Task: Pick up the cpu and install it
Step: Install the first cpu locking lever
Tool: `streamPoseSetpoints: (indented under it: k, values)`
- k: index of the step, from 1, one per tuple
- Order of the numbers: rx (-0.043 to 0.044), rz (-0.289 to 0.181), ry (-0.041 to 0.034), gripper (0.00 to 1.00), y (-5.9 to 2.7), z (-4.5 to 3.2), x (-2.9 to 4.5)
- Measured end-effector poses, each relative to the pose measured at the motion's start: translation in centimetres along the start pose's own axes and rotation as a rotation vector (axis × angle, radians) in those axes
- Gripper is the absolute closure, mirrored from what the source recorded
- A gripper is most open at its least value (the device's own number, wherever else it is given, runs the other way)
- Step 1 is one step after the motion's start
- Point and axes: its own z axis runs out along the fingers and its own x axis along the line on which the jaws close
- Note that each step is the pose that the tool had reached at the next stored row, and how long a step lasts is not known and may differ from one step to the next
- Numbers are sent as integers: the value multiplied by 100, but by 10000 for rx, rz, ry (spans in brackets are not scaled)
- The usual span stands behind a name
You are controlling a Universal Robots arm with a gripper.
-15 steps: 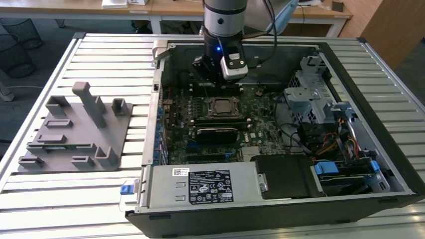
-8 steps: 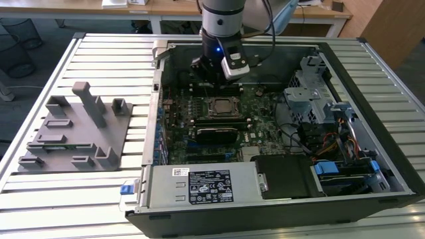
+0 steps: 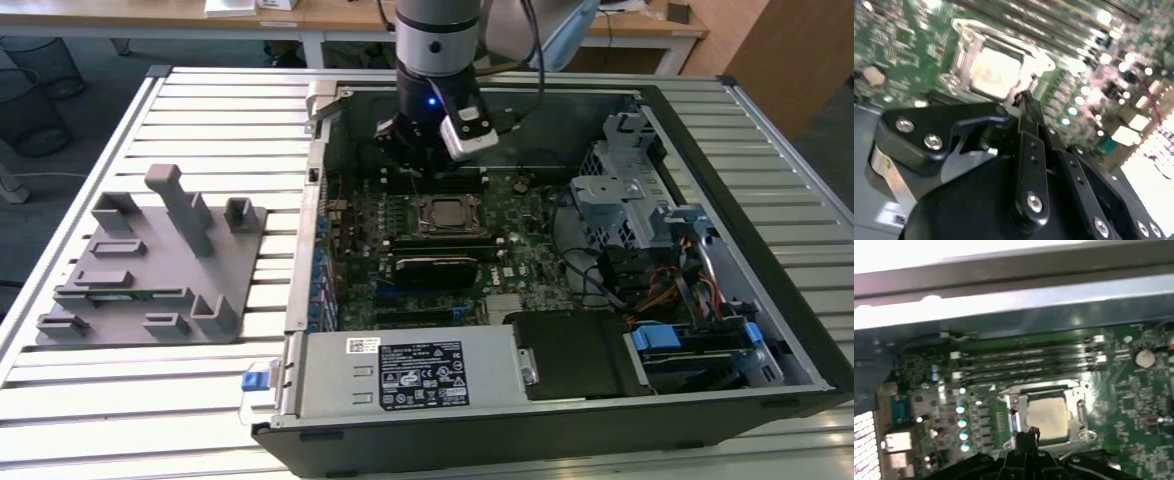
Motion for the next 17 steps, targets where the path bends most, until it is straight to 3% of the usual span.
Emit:
streamPoseSetpoints:
  k: [6,13,17]
  values:
    - [-1,-39,0,89,-26,3,199]
    - [-16,-1095,9,89,-28,13,213]
    - [-22,-1171,11,89,-20,22,284]
